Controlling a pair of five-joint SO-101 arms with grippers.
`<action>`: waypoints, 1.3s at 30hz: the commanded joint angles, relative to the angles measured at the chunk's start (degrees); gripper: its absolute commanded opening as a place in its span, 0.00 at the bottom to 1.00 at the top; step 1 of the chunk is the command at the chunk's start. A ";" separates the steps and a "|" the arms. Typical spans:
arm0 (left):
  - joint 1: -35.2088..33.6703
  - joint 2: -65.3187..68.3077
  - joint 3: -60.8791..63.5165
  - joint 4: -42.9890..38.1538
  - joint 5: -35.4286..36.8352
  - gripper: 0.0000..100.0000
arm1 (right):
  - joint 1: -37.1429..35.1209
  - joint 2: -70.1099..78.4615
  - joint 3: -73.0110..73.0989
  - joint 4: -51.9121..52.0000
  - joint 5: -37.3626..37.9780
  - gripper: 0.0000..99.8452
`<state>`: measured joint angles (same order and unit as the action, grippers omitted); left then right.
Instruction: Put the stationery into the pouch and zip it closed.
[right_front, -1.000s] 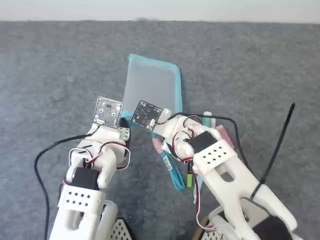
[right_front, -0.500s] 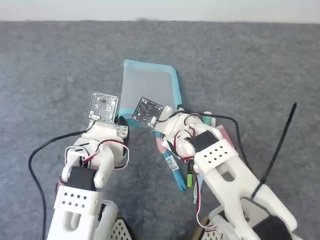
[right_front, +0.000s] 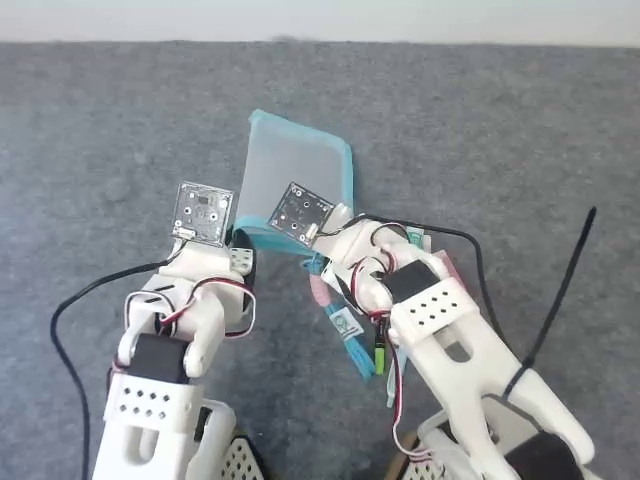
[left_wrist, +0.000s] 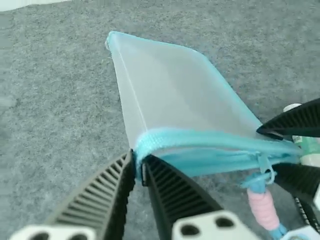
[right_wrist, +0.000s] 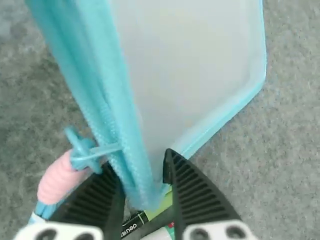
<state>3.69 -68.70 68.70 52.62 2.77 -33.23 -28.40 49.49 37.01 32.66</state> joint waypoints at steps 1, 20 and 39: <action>0.18 0.62 -3.03 0.00 0.88 0.02 | 0.22 -6.81 -1.58 3.12 -0.62 0.01; -7.21 1.05 3.21 -11.52 -2.37 0.13 | -5.05 -25.98 3.52 14.02 2.29 0.01; -10.81 1.05 8.04 -17.85 5.89 0.01 | -3.12 -26.42 4.48 14.02 -1.76 0.20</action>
<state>-2.73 -68.62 77.49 37.58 4.00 -37.98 -52.75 54.42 50.20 31.96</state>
